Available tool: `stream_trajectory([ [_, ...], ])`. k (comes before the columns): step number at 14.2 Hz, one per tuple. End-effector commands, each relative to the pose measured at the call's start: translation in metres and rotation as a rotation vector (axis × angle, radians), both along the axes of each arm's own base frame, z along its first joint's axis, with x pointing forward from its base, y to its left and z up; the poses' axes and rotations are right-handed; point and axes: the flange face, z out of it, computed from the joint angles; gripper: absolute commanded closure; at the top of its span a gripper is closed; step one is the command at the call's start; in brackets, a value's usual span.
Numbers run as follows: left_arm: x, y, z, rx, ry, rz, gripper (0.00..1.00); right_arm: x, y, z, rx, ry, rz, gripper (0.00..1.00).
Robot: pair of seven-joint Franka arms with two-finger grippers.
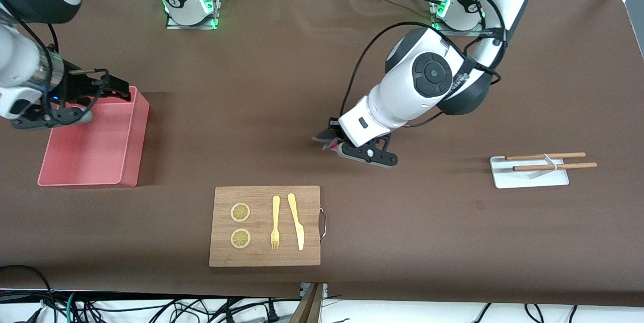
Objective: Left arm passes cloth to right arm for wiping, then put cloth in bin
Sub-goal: 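Carry the cloth toward table center while the right gripper reaches it, then grasp the cloth with the right gripper beside the left gripper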
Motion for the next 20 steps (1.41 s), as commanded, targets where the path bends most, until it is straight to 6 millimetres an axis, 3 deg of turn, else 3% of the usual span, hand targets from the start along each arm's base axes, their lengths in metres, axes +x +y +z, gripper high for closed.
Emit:
stream_trajectory([
  [1, 0.008, 0.008, 0.009, -0.097, 0.057, 0.077, 1.00, -0.003, 0.061, -0.006, 0.098, 0.016, 0.165, 0.00],
  [3, 0.004, 0.000, 0.004, -0.107, 0.073, 0.072, 1.00, -0.004, 0.126, -0.023, 0.194, 0.003, 0.225, 0.00],
  [5, -0.014, -0.026, 0.001, -0.103, 0.082, 0.032, 1.00, -0.008, 0.191, -0.043, 0.296, -0.020, 0.269, 0.00],
  [7, -0.016, -0.031, -0.012, -0.094, 0.097, 0.026, 1.00, -0.019, 0.250, -0.061, 0.360, -0.041, 0.315, 0.00],
  [9, -0.019, -0.036, -0.012, -0.090, 0.094, 0.016, 1.00, -0.032, 0.304, -0.078, 0.388, -0.093, 0.363, 0.00],
  [11, -0.019, -0.035, -0.011, -0.089, 0.091, 0.017, 1.00, -0.039, 0.320, -0.093, 0.393, -0.131, 0.370, 0.00],
  [16, -0.012, -0.022, -0.002, -0.088, 0.078, 0.030, 1.00, -0.060, 0.335, -0.124, 0.403, -0.121, 0.376, 0.00],
  [20, -0.009, -0.010, 0.020, -0.087, 0.083, 0.090, 1.00, -0.072, 0.356, -0.156, 0.423, -0.186, 0.364, 0.00],
])
